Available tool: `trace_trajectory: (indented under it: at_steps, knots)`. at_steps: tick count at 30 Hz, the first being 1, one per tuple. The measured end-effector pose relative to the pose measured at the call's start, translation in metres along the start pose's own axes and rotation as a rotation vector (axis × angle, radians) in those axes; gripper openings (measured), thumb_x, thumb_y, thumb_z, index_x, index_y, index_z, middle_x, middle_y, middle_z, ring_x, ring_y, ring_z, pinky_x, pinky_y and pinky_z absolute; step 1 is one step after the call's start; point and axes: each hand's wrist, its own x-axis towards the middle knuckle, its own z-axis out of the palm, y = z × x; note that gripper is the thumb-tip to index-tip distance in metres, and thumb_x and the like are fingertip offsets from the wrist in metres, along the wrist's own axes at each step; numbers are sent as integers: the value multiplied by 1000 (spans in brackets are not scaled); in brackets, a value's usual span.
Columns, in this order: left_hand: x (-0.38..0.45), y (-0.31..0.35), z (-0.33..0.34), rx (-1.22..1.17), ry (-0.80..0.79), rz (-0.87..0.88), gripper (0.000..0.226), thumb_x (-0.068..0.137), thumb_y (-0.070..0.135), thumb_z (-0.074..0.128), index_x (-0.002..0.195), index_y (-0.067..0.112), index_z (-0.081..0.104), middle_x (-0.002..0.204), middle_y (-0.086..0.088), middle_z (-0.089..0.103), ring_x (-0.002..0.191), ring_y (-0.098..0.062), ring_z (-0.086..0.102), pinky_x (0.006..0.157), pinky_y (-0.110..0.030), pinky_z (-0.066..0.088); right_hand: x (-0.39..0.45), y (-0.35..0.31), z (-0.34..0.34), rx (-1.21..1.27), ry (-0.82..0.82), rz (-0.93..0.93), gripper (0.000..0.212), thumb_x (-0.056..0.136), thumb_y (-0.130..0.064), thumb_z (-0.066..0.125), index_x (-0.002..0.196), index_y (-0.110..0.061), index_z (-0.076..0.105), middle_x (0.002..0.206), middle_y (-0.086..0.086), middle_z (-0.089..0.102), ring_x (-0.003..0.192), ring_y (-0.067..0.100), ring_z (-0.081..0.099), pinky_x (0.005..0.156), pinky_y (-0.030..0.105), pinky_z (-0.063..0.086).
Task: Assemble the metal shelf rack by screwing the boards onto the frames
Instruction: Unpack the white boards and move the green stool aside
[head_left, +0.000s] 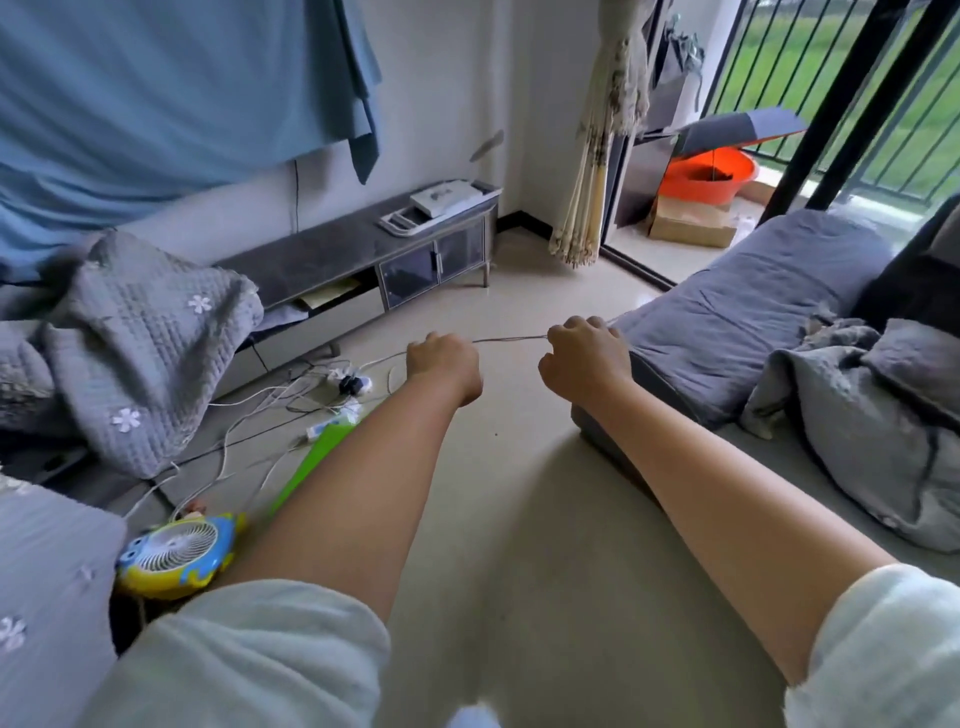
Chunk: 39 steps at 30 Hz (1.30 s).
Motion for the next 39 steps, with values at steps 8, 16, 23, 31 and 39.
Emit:
trace_trajectory:
  at_steps: [8,16,23,31,39]
  knots:
    - [203,-36,-7,10,76,-48,34,94,17,37,122,12,55,129,-9,50,120,-27,43,95,-38,37,197,31,39,9,0,-25,30,89,-20,43,113,-7,57,117,11,55,110,30,47,92,38,36]
    - [422,-75,-20,-81,191,-51,28,93,18,40,117,11,53,128,-9,48,122,-26,38,101,-40,28,419,44,53,18,38,13,27,85,-16,46,107,-6,58,113,11,54,110,31,46,90,36,35]
    - [594,-82,-21,-123,215,-35,29,92,19,41,118,13,51,133,-8,43,126,-26,34,104,-42,25,592,67,80,17,70,-10,34,85,-19,49,116,-7,54,124,13,49,117,32,42,96,37,33]
    - [789,-105,-16,-134,177,-164,33,91,21,44,122,15,50,134,-7,42,127,-25,33,106,-40,25,806,93,117,35,47,-118,37,87,-21,50,123,-9,49,127,12,44,120,30,39,101,39,28]
    - [939,-165,-6,-161,83,-307,33,91,25,47,121,12,52,131,-7,45,126,-26,35,105,-42,28,998,56,154,61,-54,-268,43,90,-32,48,127,-12,47,134,9,42,126,28,36,105,40,26]
